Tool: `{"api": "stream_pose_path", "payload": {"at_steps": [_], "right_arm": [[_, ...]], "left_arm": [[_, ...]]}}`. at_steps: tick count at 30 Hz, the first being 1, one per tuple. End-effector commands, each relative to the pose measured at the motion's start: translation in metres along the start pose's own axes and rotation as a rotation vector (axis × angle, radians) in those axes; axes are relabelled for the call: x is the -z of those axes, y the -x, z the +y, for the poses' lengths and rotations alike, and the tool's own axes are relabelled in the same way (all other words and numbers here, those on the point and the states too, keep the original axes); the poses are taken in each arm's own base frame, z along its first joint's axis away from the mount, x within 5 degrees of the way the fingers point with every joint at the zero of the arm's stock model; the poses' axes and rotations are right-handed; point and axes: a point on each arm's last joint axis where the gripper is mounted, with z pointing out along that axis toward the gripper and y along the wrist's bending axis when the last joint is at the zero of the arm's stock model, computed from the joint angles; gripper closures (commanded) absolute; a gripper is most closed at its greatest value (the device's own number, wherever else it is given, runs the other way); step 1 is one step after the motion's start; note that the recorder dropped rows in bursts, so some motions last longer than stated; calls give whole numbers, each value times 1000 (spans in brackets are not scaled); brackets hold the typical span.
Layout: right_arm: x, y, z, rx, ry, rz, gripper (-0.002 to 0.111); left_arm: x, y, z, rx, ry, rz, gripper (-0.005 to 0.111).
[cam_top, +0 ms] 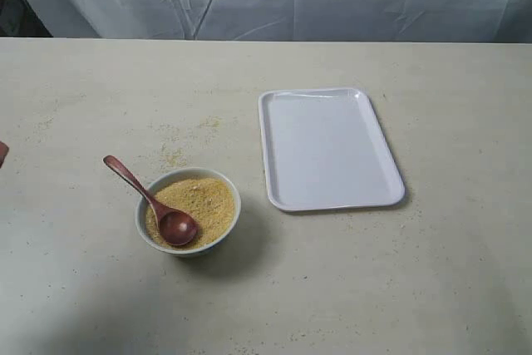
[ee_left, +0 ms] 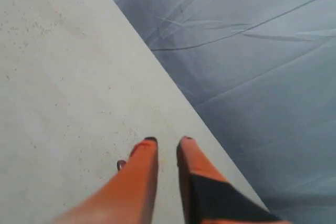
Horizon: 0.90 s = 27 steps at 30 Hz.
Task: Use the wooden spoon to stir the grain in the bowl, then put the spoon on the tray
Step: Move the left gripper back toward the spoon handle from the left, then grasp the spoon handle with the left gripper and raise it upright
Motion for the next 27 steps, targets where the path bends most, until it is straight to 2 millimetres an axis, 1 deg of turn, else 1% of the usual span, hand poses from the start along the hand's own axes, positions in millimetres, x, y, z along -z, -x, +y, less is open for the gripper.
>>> {"api": "stream_pose_path", "payload": {"at_steps": [1, 2, 3, 6, 9, 14, 16, 18, 23, 27], "right_arm": [[0, 0, 0, 0, -1, -11, 109], [0, 0, 0, 0, -1, -11, 109], [0, 0, 0, 0, -1, -11, 109], [0, 0, 0, 0, -1, -11, 109], [0, 0, 0, 0, -1, -11, 109], [0, 0, 0, 0, -1, -11, 109], [0, 0, 0, 0, -1, -11, 109], [0, 0, 0, 0, -1, -11, 109], [0, 0, 0, 0, -1, -11, 109], [0, 0, 0, 0, -1, -11, 109]], "left_arm": [[-8, -10, -2, 5, -13, 95, 62], [-11, -12, -3, 2, -11, 110, 56], [-15, -13, -5, -4, -14, 128, 52], [-26, -14, -10, -12, -10, 155, 52], [-39, -17, -12, -22, 16, 182, 52], [-63, -28, -14, 20, 13, 277, 52], [-74, -29, -11, 70, 28, 302, 52], [-83, -29, -3, 115, 59, 326, 52], [-98, -28, 15, 129, 97, 401, 52], [-108, -28, 22, 160, 51, 427, 52]]}}
